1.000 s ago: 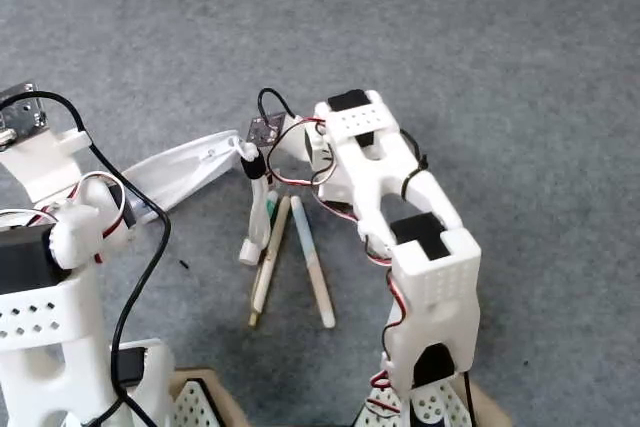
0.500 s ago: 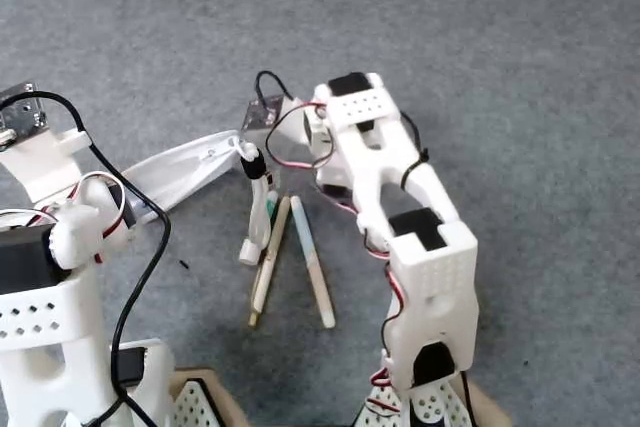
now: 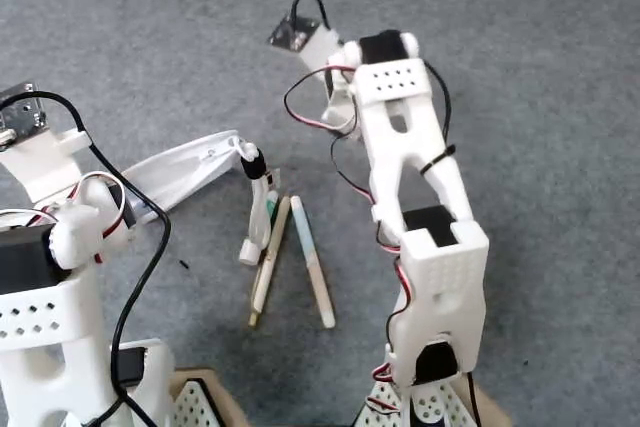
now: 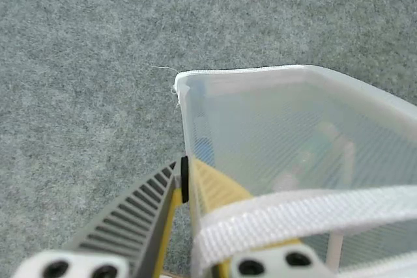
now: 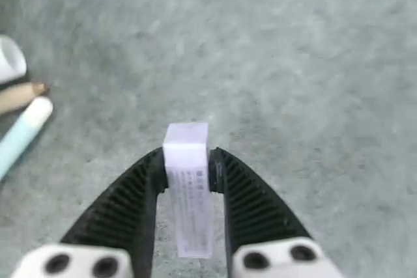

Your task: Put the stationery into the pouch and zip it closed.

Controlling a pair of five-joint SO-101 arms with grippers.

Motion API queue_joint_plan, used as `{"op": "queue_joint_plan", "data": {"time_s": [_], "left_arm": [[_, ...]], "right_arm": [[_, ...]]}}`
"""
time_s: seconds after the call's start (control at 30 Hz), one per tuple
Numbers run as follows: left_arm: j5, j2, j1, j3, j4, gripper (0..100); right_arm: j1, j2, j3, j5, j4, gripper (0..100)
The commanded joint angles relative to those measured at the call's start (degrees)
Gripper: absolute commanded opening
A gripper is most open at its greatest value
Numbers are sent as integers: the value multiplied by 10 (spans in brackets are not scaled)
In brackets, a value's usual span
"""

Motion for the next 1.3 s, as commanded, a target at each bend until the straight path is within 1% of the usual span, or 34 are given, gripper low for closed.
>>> {"op": "queue_joint_plan", "data": {"time_s": [0.0, 0.33, 0.47, 0.63, 0.77, 1.1, 1.27], "left_arm": [[0, 4, 1, 7, 4, 28], [0, 4, 1, 7, 4, 28], [0, 4, 2, 7, 4, 28], [0, 4, 3, 7, 4, 28], [0, 4, 3, 7, 4, 28], [0, 4, 5, 7, 4, 28], [1, 4, 5, 7, 4, 28]], "right_arm": [[2, -6, -86, -40, 27, 12], [2, -6, -222, -138, 76, 12], [-9, -6, -305, -187, 105, 12], [-47, -6, -437, -226, 149, 12], [-80, -6, -519, -241, 153, 12], [-157, -6, -609, -245, 153, 12], [-197, -8, -631, -311, 151, 12]]}}
